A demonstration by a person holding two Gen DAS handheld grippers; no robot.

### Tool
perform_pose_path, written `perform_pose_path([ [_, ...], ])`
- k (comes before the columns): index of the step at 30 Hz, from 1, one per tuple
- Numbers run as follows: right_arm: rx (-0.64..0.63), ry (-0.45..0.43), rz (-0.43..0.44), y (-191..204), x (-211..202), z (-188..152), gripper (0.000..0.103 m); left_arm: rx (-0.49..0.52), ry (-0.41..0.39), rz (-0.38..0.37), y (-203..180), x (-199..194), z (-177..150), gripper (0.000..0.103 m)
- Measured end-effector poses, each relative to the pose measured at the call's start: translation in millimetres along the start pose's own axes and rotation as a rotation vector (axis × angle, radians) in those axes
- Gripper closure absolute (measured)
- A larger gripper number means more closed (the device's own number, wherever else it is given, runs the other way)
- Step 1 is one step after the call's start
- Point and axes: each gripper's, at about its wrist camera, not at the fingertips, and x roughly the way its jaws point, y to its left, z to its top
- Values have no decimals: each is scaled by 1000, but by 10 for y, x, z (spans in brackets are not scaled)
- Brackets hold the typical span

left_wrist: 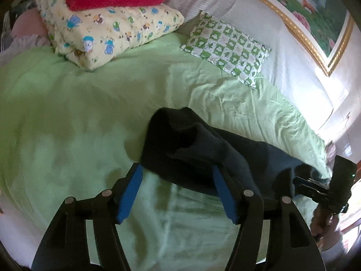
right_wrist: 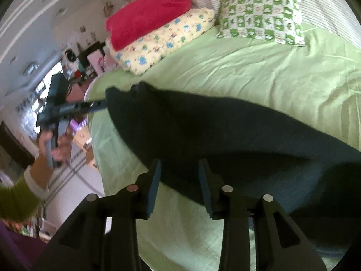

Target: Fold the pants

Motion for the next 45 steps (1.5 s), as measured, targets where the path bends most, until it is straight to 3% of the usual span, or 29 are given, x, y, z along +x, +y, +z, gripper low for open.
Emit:
perform_pose_path([
  [7, 82, -66, -58, -268, -103, 200, 58, -136, 14, -122, -117, 14, 4, 34],
  [12, 127, -74, -69, -455, -66, 415, 58, -141, 33, -17, -256, 175, 5, 34],
  [18, 109, -56, -64, -519, 62, 657, 58, -146, 59, 7, -237, 284, -32, 35],
  [26, 130, 62, -61, -660, 542, 903, 58, -163, 28, 57, -118, 278, 4, 37],
  [27, 128, 77, -67, -672, 605, 916, 58, -162, 28, 63, -113, 288, 0, 39],
  [29, 119, 113, -70, -685, 733, 936, 58, -153, 39, 74, -111, 333, -8, 61],
  [31, 100, 159, -76, -682, 869, 957, 58, -140, 57, 78, -117, 399, -11, 74],
  [34, 73, 220, -58, -666, 1014, 968, 59, -114, 60, 92, -155, 467, 0, 83],
  [35, 64, 230, -50, -655, 1041, 965, 61, -106, 56, 94, -170, 479, 13, 85],
  [37, 27, 254, -52, -603, 1078, 967, 81, -89, 45, 93, -205, 481, 52, 87],
  [40, -17, 224, -77, -535, 994, 1011, 97, -47, 6, 88, -284, 421, 157, 89],
  [45, 11, 111, -91, -586, 775, 1159, 97, 16, -63, 98, -342, 368, 367, 89],
])
